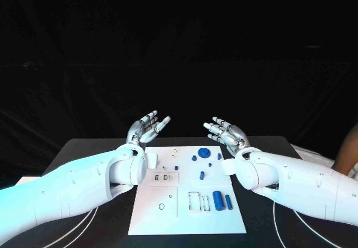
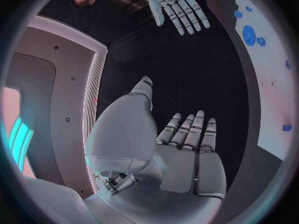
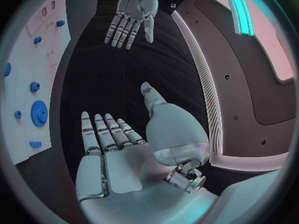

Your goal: Assemble the parts on the task board

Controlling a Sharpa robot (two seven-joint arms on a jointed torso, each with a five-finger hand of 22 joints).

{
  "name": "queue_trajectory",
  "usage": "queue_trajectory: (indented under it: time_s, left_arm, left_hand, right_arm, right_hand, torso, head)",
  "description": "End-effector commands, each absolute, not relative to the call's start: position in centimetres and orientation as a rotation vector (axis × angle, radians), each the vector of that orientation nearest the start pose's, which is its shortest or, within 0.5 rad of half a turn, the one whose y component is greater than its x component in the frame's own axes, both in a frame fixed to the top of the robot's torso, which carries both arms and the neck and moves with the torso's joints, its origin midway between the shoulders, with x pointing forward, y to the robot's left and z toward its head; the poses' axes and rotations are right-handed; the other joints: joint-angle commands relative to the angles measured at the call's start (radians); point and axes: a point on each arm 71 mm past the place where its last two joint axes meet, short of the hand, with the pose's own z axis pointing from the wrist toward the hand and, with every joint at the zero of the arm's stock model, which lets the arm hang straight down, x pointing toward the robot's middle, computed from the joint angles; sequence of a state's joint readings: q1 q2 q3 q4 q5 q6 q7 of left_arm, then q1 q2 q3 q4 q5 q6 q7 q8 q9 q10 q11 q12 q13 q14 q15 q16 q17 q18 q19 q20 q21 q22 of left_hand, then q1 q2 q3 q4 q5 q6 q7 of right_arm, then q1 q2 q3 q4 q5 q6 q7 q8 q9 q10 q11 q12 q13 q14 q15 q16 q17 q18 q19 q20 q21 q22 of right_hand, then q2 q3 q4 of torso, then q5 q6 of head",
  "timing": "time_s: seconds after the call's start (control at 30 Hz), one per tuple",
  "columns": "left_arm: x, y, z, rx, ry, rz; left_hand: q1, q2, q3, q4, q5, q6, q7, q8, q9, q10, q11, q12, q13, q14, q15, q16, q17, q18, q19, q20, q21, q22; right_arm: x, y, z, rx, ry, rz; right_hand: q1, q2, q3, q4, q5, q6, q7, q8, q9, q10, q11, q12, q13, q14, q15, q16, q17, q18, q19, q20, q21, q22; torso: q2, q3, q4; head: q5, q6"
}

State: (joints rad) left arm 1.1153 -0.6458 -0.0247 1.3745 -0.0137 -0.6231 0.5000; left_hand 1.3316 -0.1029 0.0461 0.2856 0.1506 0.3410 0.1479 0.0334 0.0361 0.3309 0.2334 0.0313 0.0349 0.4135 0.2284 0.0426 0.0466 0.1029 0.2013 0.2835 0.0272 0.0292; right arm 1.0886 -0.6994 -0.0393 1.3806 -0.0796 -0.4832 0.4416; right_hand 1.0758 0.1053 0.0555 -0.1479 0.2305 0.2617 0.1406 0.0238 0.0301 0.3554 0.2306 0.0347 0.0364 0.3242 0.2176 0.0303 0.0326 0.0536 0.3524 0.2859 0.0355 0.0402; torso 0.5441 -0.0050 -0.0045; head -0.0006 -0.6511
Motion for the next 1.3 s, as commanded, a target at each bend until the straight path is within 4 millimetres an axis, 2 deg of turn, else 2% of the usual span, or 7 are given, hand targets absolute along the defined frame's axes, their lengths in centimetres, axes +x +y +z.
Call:
queue_trajectory:
  time_s: [0.03,0.13,0.3,0.37,0.77,1.0,1.3]
  left_arm:
    - [50.4,16.5,-21.6,-1.11,1.267,-1.382]
    - [50.4,16.5,-21.6,-1.11,1.267,-1.382]
    - [50.4,16.5,-21.6,-1.11,1.267,-1.382]
    - [50.1,18.3,-21.2,-1.098,1.25,-1.427]
    - [48.6,19.3,-19.2,-1.11,1.19,-1.486]
    - [47.6,19.4,-18.0,-1.13,1.184,-1.532]
    - [45.9,18.9,-16.7,-1.121,1.214,-1.588]
  left_hand:
    - [0.021,0.004,0.001,0.004,0.003,0.013,0.123,0.004,0.002,0.015,0.007,0.005,0.002,0.034,0.007,0.008,0.005,0.017,0.019,0.01,0.009,0.005]
    - [0.023,0.014,0.003,0.003,0.002,0.025,0.131,0.006,0.003,0.029,0.015,0.007,0.003,0.064,0.013,0.012,0.008,0.017,0.048,0.011,0.018,0.01]
    - [0.035,0.035,0.004,-0.007,0.001,0.096,0.139,0.016,0.009,0.136,0.03,0.019,0.011,0.206,0.016,0.038,0.022,0.015,0.14,0.01,0.047,0.024]
    - [0.044,0.046,0.005,-0.017,0.002,0.171,0.138,0.03,0.016,0.229,0.02,0.031,0.017,0.346,0.0,0.074,0.038,0.032,0.347,0.005,0.112,0.058]
    - [0.066,0.087,-0.007,-0.08,0.007,0.537,0.102,0.076,0.035,0.601,-0.033,0.074,0.032,0.607,-0.076,0.141,0.056,0.082,0.668,-0.02,0.229,0.089]
    - [0.073,0.1,-0.009,-0.106,0.009,0.597,0.082,0.075,0.032,0.666,-0.056,0.08,0.032,0.69,-0.102,0.15,0.08,0.083,0.743,-0.046,0.248,0.088]
    - [0.067,0.105,-0.014,-0.115,0.009,0.647,0.064,0.069,0.032,0.731,-0.082,0.076,0.034,0.82,-0.144,0.197,0.149,0.081,0.881,-0.091,0.322,0.116]
  right_arm:
    - [49.4,-17.4,-24.0,1.01,1.55,1.502]
    - [49.7,-17.2,-24.1,0.985,1.587,1.522]
    - [49.8,-17.1,-24.2,0.969,1.612,1.534]
    - [51.5,-19.7,-22.0,0.621,1.553,1.343]
    - [52.9,-21.0,-19.5,0.373,1.538,1.191]
    - [53.4,-20.8,-18.0,0.119,1.565,1.052]
    - [53.9,-20.2,-16.8,-0.24,1.652,0.652]
  right_hand:
    - [0.111,0.019,0.029,-0.07,0.007,0.148,0.136,0.024,0.014,0.206,0.016,0.028,0.016,0.121,0.015,0.015,0.01,0.043,0.086,0.005,0.02,0.011]
    - [0.152,0.021,0.045,-0.109,0.02,0.326,0.121,0.047,0.027,0.452,0.003,0.058,0.027,0.356,0.003,0.051,0.026,0.081,0.227,0.005,0.05,0.027]
    - [0.181,0.021,0.07,-0.139,0.02,0.49,0.104,0.056,0.033,0.571,-0.026,0.062,0.027,0.572,-0.035,0.092,0.034,0.123,0.396,0.004,0.105,0.045]
    - [0.19,0.017,0.085,-0.14,0.021,0.537,0.1,0.052,0.032,0.6,-0.033,0.059,0.026,0.622,-0.048,0.101,0.033,0.13,0.43,0.001,0.12,0.047]
    - [0.196,-0.024,0.174,-0.141,0.02,0.666,0.087,0.042,0.036,0.69,-0.062,0.041,0.026,0.778,-0.09,0.108,0.035,0.133,0.541,-0.039,0.166,0.049]
    - [0.201,-0.063,0.233,-0.14,0.007,0.72,0.062,0.045,0.037,0.774,-0.092,0.037,0.027,0.941,-0.146,0.136,0.055,0.131,0.695,-0.111,0.263,0.085]
    - [0.174,-0.133,0.183,-0.122,0.018,0.759,0.027,0.044,0.037,0.819,-0.131,0.03,0.028,1.174,-0.207,0.248,0.135,0.13,0.85,-0.187,0.435,0.173]
  torso:
    - [0.0,-0.0001,-0.0002]
    - [0.0,-0.0001,-0.0002]
    - [0.0,-0.0001,-0.0002]
    - [0.029,-0.0031,0.0009]
    - [0.087,-0.0086,0.0046]
    - [0.126,-0.0121,0.0115]
    - [0.17,-0.0168,0.0195]
  head:
    - [0.0,0.0]
    - [0.0,0.0]
    - [0.0,0.0]
    - [-0.013,0.005]
    - [-0.019,0.029]
    - [-0.029,0.04]
    - [-0.032,0.053]
